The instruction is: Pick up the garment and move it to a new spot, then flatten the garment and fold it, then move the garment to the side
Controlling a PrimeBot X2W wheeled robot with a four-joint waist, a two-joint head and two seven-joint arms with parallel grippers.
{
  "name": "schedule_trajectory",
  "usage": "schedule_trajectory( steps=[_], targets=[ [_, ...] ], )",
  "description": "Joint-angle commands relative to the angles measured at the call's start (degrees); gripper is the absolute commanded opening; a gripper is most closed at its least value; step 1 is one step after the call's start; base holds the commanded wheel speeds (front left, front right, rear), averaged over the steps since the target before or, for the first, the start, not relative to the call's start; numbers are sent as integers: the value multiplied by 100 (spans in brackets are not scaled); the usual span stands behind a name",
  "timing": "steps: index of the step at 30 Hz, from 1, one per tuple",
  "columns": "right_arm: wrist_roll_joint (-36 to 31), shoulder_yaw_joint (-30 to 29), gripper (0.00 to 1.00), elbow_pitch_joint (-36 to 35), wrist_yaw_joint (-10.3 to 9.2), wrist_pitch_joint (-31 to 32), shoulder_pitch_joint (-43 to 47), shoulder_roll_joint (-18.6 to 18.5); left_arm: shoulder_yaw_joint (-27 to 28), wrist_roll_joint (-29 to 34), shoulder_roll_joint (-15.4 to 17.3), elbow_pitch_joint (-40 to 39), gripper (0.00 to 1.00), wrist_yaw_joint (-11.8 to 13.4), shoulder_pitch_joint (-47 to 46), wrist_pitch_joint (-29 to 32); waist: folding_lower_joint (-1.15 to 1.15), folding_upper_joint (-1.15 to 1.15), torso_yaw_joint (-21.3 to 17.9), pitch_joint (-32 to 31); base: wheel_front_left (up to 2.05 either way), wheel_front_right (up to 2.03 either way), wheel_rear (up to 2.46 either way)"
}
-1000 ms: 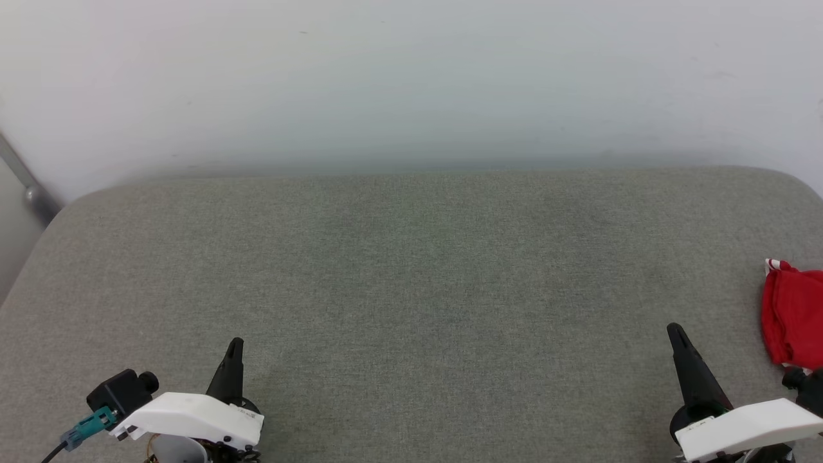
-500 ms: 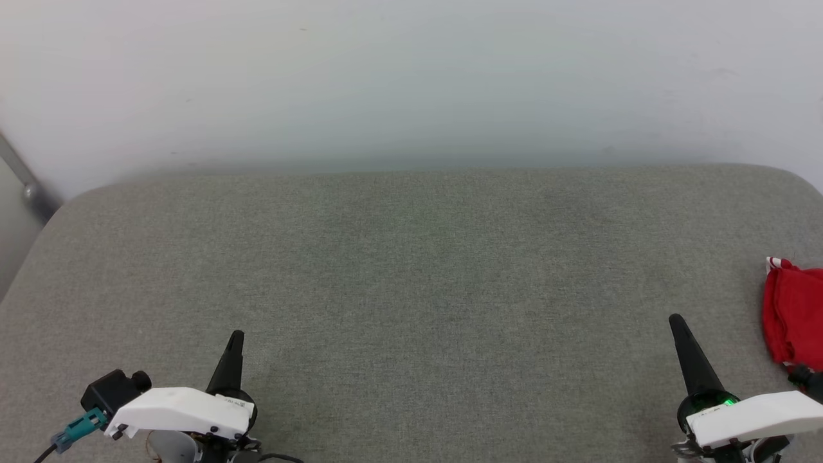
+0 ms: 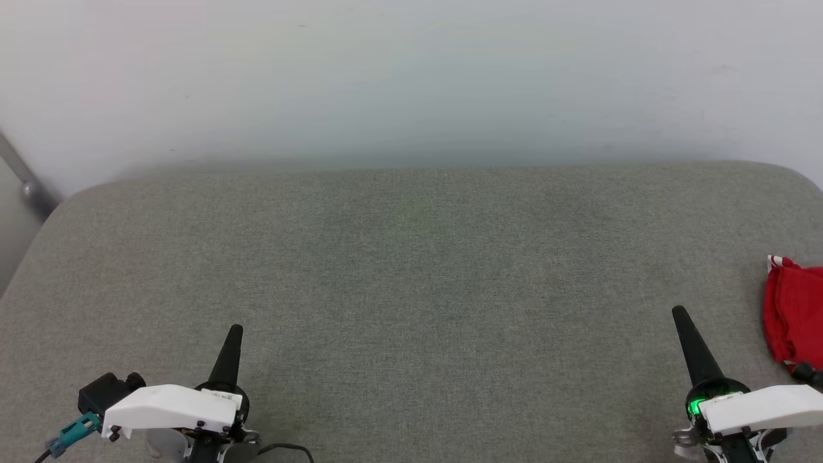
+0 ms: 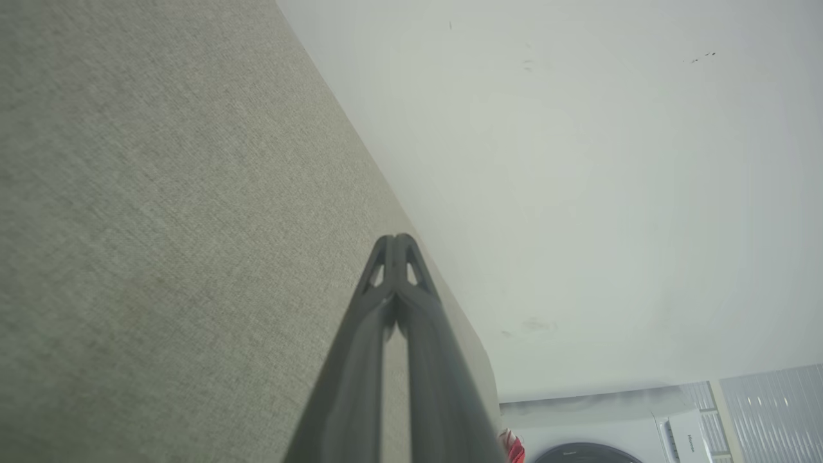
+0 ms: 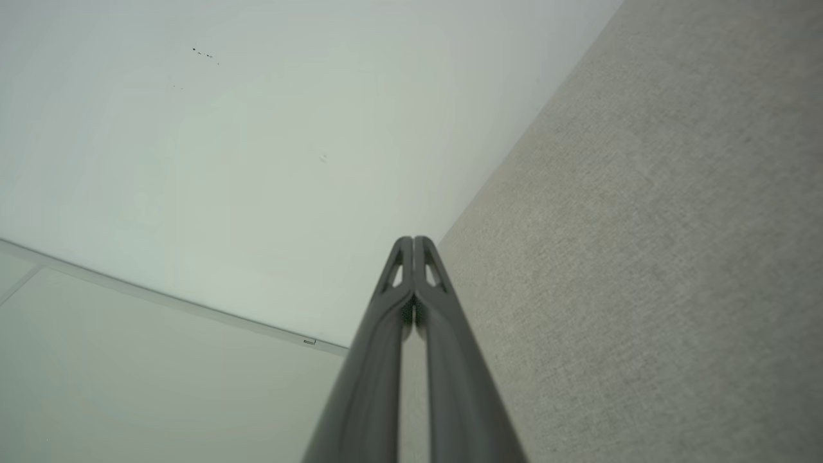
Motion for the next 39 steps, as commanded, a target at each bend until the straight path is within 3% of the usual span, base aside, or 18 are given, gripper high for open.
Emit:
schedule_trajectory(
  steps=[1, 39],
  targets=[
    [202, -15, 0, 12, 1, 26, -159, -38, 97, -133, -17, -27, 0, -67, -150, 49, 0, 0, 0, 5, 0, 0, 0],
    [2055, -117, 0, 475, 0, 138, -495, -6, 730, -1413, -447, 73, 0, -508, -235, 526, 0, 0, 1, 98, 0, 0, 0]
  ],
)
